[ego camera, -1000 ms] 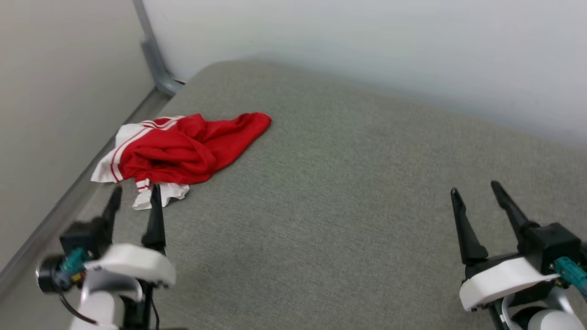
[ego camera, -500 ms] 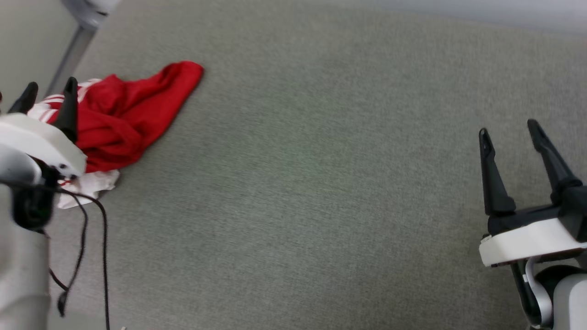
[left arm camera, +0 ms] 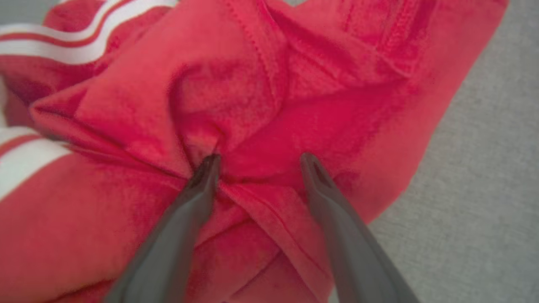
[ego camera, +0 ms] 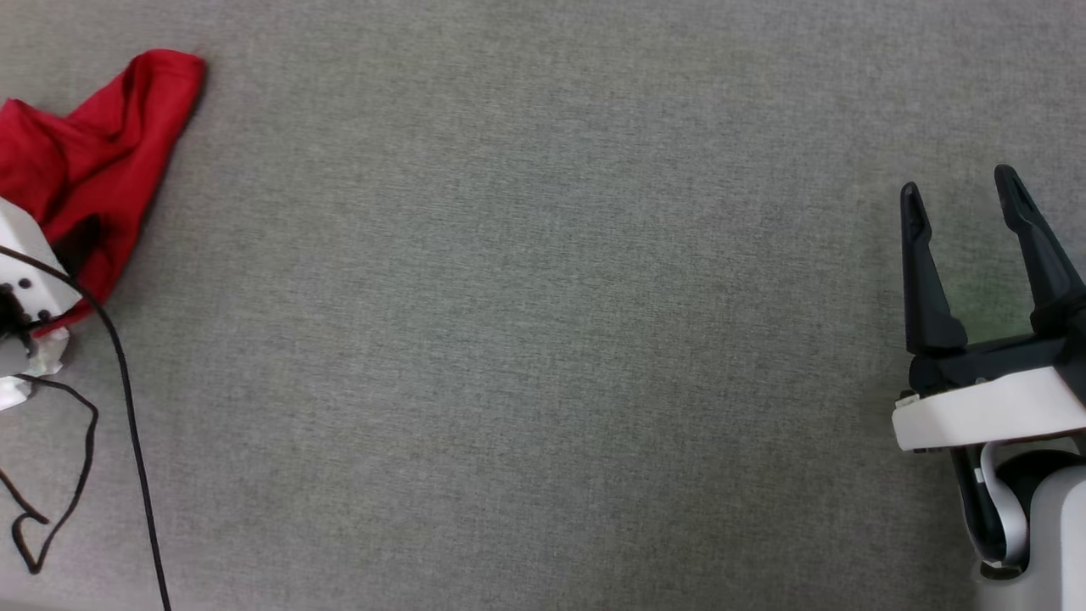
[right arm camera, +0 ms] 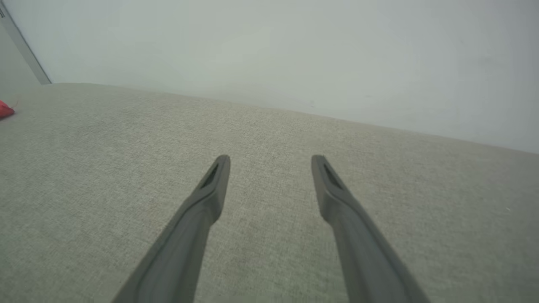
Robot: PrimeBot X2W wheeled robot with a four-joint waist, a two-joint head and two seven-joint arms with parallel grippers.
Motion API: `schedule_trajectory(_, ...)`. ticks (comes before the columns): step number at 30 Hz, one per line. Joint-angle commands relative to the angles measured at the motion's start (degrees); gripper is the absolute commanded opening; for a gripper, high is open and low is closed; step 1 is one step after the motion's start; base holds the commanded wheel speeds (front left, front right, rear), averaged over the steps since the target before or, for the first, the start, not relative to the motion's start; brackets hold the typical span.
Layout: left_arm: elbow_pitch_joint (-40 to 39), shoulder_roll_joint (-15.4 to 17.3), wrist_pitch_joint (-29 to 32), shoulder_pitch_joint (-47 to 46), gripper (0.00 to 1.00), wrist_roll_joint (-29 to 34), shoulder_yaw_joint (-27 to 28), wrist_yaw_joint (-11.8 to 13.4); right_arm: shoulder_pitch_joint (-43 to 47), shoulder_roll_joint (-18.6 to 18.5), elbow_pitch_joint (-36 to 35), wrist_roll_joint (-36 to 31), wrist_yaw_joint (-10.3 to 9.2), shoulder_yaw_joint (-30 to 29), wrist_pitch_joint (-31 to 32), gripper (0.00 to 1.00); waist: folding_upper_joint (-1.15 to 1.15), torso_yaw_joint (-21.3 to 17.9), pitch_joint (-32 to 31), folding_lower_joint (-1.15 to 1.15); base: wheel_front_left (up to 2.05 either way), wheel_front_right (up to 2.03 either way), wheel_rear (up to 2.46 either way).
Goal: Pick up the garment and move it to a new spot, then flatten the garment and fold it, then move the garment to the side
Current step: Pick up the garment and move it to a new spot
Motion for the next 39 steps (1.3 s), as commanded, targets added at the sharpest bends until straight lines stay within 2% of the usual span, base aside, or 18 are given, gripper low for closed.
schedule_trajectory(1, 2.47, 0.48, 3.29, -0.10, 1.00, -1.74, -0.42, -0.08, -1.29, 0.02, 0.47, 0.74, -0.05, -0.12, -0.50, 1.00, 0.00, -0.81, 0.69, -0.01, 0.00, 0.00, 0.00)
schedule_trajectory(2, 3.72, 0.29, 4.60, 0.38, 0.77, -2.52, -0.64, -0.01, -1.25, 0.02, 0.67, 0.75, -0.04, -0.07, -0.68, 1.00, 0.00, -0.92, 0.68, -0.01, 0.00, 0.00, 0.00)
schedule_trajectory(3, 5.77, 0.17, 5.01, 0.87, 0.00, -3.49, -1.16, -0.01, -1.18, 0.02, 1.27, 0.81, -0.05, -0.29, -1.01, 1.00, 0.00, -1.03, 0.07, -0.01, 0.00, 0.00, 0.00)
schedule_trajectory(5, 5.85, 0.29, 2.16, 0.79, 0.00, -2.96, -1.29, -0.02, -0.90, 0.02, 1.60, 0.88, -0.05, -0.54, -1.03, 1.00, 0.00, -0.95, -0.84, -0.01, 0.00, 0.00, 0.00)
schedule_trajectory(12, 5.11, -0.33, -16.43, 0.37, 0.00, -0.65, -0.83, -0.03, 1.23, 0.02, 2.66, 0.96, -0.04, -1.19, -1.48, 1.00, 0.00, 0.02, -7.30, -0.01, 0.00, 0.00, 0.00)
schedule_trajectory(13, 5.11, -0.33, -16.43, 0.37, 0.00, -0.65, -0.83, -0.03, 1.23, 0.02, 2.66, 0.96, -0.04, -1.19, -1.48, 1.00, 0.00, 0.02, -7.30, -0.01, 0.00, 0.00, 0.00)
schedule_trajectory(21, 6.73, -0.85, -37.05, 1.21, 0.00, 3.24, -2.23, 0.00, 5.31, 0.02, 4.69, 3.59, -0.05, -1.89, -1.64, 1.00, 0.00, 0.65, -17.51, -0.01, 0.00, 0.00, 0.00)
schedule_trajectory(25, 6.49, -1.80, -44.64, 0.98, 0.00, 6.15, -3.69, 1.32, 7.66, 0.03, 5.42, 5.03, -0.05, -2.52, -1.61, 1.00, 0.00, 0.48, -22.12, -0.01, 0.00, 0.00, 0.00)
schedule_trajectory(32, 2.00, -3.65, -49.10, 2.84, 0.00, 9.42, -5.99, 2.02, 11.47, 0.03, 5.42, 6.96, -0.05, -4.23, -1.28, 1.00, 0.00, -0.83, -27.88, -0.01, 0.00, 0.00, 0.00)
schedule_trajectory(39, -7.90, -8.30, -47.49, 6.74, 0.00, 10.45, -9.60, 3.91, 13.57, 0.02, 4.80, 8.02, -0.04, -5.08, -0.94, 1.00, 0.00, -4.21, -30.71, -0.01, 0.00, 0.00, 0.00)
